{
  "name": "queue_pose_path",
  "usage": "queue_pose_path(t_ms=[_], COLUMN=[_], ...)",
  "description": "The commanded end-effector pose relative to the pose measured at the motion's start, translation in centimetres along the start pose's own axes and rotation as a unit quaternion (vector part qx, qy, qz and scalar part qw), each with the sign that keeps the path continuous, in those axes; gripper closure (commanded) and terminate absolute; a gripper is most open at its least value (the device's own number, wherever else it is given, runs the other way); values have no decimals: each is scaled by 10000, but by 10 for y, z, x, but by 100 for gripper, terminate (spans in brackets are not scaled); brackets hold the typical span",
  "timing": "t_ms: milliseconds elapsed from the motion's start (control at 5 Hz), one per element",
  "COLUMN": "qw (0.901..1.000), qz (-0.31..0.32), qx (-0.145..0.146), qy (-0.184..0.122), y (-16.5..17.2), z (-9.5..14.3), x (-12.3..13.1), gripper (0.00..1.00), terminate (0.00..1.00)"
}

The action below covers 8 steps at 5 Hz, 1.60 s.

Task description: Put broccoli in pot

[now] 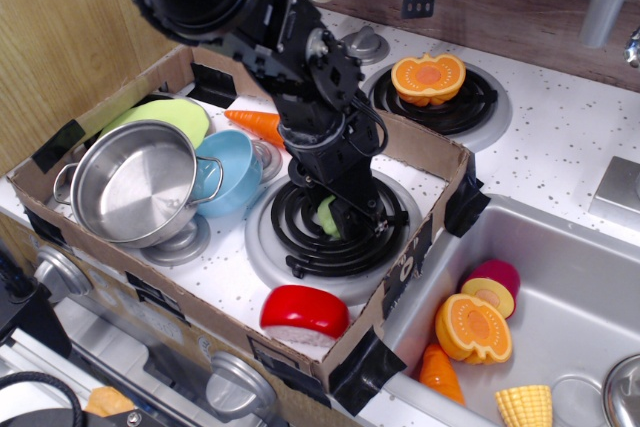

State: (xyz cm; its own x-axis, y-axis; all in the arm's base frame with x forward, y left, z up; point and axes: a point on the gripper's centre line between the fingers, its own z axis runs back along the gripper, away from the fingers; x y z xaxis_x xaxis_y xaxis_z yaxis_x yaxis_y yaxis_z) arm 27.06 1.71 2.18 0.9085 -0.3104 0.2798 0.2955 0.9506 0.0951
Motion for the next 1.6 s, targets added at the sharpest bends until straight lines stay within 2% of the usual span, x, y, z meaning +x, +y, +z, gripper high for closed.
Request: queue_pose_path(t_ms=[0, 200, 400, 600, 800, 1000, 1200, 1400], qw=[9992, 9974, 9958, 9940, 9924, 9913, 9837, 9775], qz=[-16, 164, 236, 212, 256, 289, 363, 271], qx=[395, 636, 745, 938, 993, 1123, 1625, 1964], qy=[94, 285, 483, 525, 687, 622, 684, 725], y=[13, 16, 33, 51, 67, 79, 90, 102], z=[60, 87, 94, 92, 85, 75, 75, 79], x=[22, 26, 14, -4, -27, -45, -59, -68], gripper=[100, 100, 100, 100, 100, 100, 100, 100], terminate=[0, 0, 0, 0, 0, 0, 0, 0])
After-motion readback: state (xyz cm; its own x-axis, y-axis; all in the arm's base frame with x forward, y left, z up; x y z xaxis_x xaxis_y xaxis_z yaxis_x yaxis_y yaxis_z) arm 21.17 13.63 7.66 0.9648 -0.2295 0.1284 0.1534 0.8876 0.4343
